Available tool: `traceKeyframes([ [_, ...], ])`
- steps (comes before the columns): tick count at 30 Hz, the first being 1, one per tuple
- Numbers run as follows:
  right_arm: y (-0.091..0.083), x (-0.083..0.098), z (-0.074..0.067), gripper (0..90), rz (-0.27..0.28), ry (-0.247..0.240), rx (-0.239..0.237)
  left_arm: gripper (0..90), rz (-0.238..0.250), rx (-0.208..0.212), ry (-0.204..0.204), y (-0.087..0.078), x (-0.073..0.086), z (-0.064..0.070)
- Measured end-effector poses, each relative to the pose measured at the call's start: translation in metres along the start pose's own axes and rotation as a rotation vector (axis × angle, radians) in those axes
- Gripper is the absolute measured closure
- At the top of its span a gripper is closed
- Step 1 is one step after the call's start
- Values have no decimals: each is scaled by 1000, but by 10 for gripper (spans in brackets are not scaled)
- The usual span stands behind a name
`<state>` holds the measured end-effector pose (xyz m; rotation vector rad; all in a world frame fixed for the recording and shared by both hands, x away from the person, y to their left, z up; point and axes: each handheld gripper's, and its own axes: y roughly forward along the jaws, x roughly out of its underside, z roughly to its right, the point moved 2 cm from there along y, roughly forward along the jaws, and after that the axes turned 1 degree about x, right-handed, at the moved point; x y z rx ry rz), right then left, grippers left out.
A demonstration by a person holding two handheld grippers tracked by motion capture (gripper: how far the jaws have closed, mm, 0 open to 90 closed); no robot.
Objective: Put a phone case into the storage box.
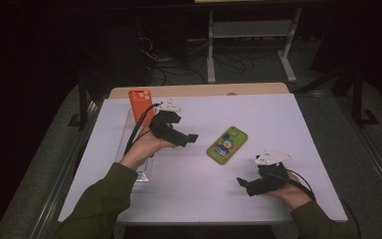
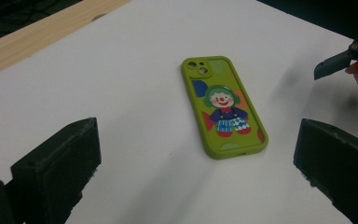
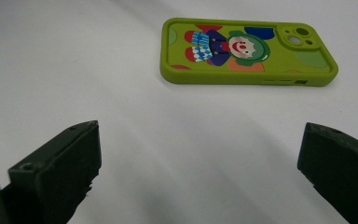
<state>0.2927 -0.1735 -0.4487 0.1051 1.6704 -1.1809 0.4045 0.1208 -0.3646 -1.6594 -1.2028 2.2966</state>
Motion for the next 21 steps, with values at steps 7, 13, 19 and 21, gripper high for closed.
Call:
traceKeyframes([
  [7, 0, -1, -2, 0, 4, 19, -6, 4, -42, 9, 17, 15, -6, 5],
  [13, 0, -1, -3, 0, 7, 29, -11, 4, -68, 13, 32, 27, -13, 8],
  [19, 0, -1, -2, 0, 4, 15, -8, 4, -87, 14, 30, 42, -20, 12],
  [21, 0, -1, -2, 0, 6, 19, -10, 4, -104, 13, 57, 46, -23, 11],
])
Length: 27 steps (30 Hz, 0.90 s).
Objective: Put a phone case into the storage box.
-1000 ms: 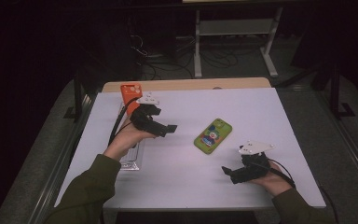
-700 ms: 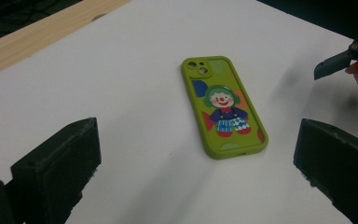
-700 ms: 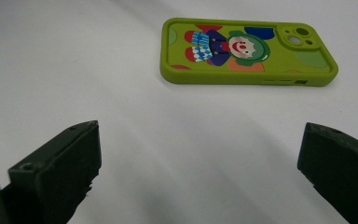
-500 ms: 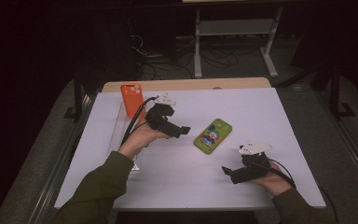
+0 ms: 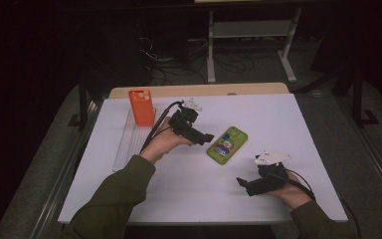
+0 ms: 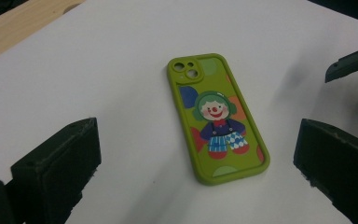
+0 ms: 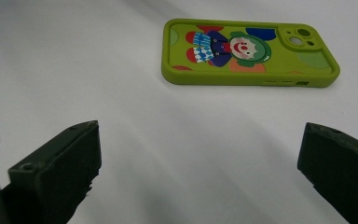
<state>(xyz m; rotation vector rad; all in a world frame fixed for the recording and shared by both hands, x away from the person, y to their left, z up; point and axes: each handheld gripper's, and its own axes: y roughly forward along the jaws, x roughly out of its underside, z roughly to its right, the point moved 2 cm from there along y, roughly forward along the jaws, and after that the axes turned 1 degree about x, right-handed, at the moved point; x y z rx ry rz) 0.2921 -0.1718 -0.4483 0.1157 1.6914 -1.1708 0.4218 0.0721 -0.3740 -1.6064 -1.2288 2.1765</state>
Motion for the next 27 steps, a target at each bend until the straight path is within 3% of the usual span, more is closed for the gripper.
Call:
traceKeyframes([
  [6, 0, 0, 0, 0, 6, 1, -7, 4, -19, 4, 19, 13, -12, 2],
  [8, 0, -1, 0, 0, 12, -6, -3, 4, 0, 9, -20, 19, -16, 4],
  [10, 0, -1, 0, 0, 14, -5, -3, 4, -19, 12, -12, 23, -18, 3],
  [11, 0, -1, 0, 0, 12, -1, -5, 4, -4, 12, -33, 27, -19, 4],
  [17, 0, 0, 1, 0, 9, -23, 1, 4, -44, 11, -18, 41, -25, 1],
  [19, 0, 0, 1, 0, 10, -22, 0, 4, -36, 9, -44, 47, -27, 2],
  [26, -1, -1, -1, 0, 7, 1, -5, 4, -65, 5, -44, 63, -33, -1],
  [27, -1, -1, 0, 0, 9, -2, -3, 4, -53, 3, -63, 67, -33, 0],
])
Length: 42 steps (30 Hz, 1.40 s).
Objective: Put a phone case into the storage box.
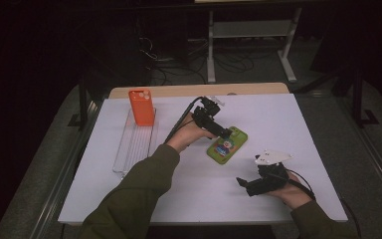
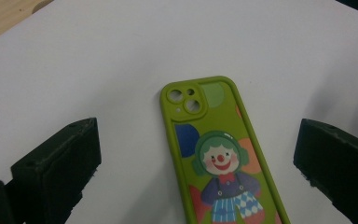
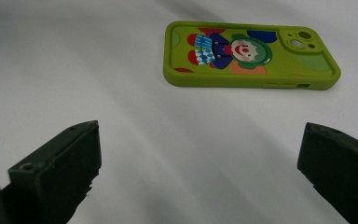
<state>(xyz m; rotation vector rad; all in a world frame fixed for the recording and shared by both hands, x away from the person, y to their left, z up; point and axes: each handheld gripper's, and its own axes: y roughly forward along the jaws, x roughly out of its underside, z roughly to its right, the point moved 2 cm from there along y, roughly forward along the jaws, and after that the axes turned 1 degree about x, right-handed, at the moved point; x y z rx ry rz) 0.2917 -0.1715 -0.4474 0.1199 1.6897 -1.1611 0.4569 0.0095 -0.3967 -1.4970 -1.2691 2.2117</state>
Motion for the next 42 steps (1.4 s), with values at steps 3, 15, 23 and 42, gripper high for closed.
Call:
traceKeyframes([
  [3, 0, 0, -1, 0, 3, 10, -2, 4, -28, -5, 10, 7, -1, -2],
  [15, -1, -1, -2, 0, 5, 7, -5, 4, -91, -19, 27, 37, -7, 3],
  [23, -1, -1, 2, 0, 6, -27, 3, 4, -137, -27, 44, 56, -13, 7],
  [42, -3, -1, 2, 0, 13, -7, 0, 4, -199, -24, 24, 88, -8, 10],
])
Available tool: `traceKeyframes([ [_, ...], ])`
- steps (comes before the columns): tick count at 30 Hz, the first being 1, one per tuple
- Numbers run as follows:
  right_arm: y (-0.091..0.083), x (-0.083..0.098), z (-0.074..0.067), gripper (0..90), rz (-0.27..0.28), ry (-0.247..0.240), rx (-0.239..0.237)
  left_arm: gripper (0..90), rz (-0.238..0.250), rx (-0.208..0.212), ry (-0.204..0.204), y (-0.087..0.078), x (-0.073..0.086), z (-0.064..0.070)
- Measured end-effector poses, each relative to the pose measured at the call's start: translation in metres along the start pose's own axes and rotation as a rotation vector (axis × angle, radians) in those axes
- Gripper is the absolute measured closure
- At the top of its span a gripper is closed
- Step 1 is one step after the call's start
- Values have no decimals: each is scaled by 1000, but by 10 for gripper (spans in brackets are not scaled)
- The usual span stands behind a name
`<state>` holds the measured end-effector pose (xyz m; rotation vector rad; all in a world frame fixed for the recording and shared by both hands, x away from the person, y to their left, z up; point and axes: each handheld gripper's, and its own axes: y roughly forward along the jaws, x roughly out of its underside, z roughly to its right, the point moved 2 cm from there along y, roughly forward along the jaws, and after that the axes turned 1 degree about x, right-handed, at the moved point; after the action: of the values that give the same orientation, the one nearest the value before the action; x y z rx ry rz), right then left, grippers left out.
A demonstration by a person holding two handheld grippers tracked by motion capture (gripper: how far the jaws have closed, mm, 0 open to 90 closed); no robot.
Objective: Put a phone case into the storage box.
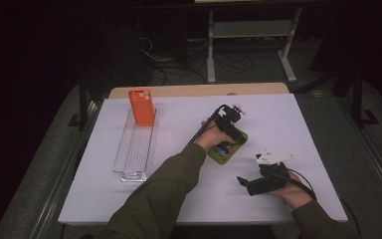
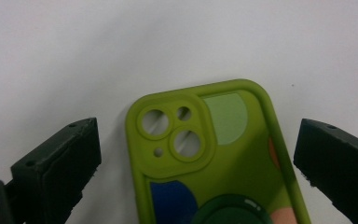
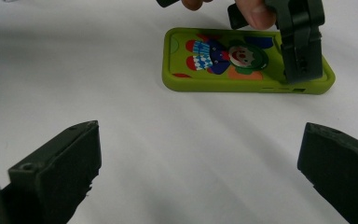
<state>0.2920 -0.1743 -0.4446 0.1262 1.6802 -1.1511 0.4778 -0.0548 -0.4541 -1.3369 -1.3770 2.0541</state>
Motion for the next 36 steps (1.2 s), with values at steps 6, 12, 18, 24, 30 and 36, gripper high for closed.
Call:
traceKeyframes([
  [6, 0, 0, -2, 0, 2, 16, -5, 4, -9, -2, -14, 5, 1, 4],
  [12, 0, 0, -1, 0, 2, 14, -3, 4, -22, -19, 2, 7, 1, 5],
  [18, 0, 0, -1, 0, 3, 15, -3, 5, -36, -46, 25, 9, 0, 8],
  [24, -1, -1, -1, 0, 5, 16, -2, 31, -39, -63, 28, 9, 0, 10],
  [30, -1, 0, 1, 0, -1, -7, 5, 70, -51, -70, 24, 7, -2, 11],
  [36, 0, 0, 1, 0, -1, -8, 6, 98, -65, -72, 26, 6, -2, 11],
])
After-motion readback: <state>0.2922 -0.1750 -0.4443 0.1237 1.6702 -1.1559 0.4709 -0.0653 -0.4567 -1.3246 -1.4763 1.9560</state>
